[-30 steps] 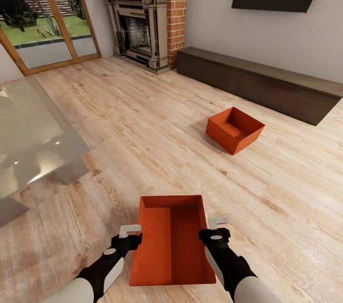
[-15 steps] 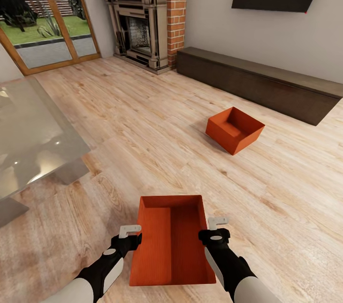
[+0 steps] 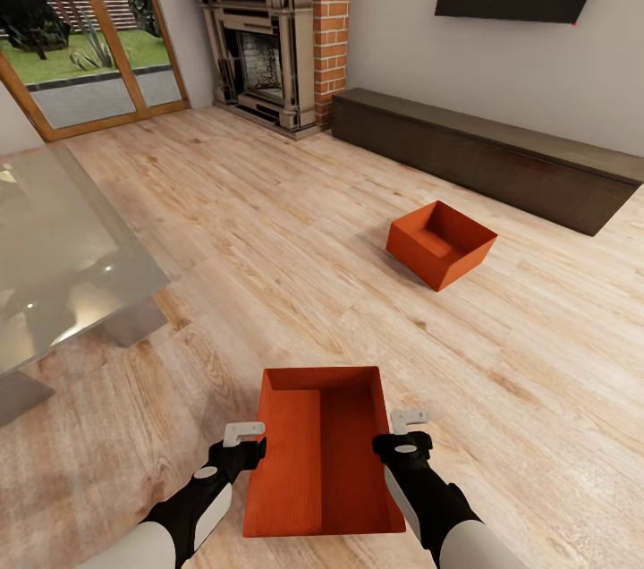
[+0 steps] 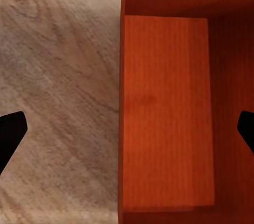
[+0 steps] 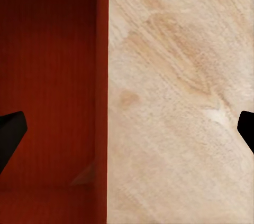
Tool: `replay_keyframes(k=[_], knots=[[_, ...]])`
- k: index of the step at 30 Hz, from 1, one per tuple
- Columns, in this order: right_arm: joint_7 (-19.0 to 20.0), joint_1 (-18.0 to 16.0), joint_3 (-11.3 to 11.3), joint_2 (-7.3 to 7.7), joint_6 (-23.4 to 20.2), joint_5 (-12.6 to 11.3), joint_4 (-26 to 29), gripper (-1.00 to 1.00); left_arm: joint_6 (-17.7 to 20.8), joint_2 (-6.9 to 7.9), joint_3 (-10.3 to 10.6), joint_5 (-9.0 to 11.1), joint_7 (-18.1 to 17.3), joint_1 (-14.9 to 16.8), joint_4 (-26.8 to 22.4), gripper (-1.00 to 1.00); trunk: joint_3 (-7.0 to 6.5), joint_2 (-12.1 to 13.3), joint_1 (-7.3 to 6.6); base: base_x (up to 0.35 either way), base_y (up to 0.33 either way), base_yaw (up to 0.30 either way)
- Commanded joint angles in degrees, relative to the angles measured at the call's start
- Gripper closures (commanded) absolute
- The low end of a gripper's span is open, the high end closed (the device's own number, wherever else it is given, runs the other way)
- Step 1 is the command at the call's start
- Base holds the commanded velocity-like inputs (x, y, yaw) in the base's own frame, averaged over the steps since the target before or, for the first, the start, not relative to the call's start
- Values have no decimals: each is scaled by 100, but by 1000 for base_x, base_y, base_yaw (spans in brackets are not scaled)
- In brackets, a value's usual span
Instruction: Move the two storage containers from the living room to the garage. In the garage, place one container on the floor and stack the other container on top of it (either order is fine).
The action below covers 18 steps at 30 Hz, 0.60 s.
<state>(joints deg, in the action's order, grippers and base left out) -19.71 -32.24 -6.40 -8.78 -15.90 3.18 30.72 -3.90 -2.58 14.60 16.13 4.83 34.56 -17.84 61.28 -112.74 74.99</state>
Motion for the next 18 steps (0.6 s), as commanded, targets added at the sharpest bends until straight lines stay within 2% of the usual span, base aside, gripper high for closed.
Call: replay_keyframes(k=[1, 6, 18], knots=[[-24, -2, -25, 3, -54, 33, 7, -100, -23, 4, 50, 53, 36, 4, 3, -100, 4, -2, -1, 0, 0, 0], [-24, -2, -23, 1, -46, 33, 4, -100, -23, 7, 51, 54, 36, 5, 1, -100, 4, -2, -1, 0, 0, 0], [-27, -2, -27, -1, -20, 33, 13, -100, -23, 11, 49, 47, 27, 5, 5, -100, 201, -443, 241, 0, 0, 0]])
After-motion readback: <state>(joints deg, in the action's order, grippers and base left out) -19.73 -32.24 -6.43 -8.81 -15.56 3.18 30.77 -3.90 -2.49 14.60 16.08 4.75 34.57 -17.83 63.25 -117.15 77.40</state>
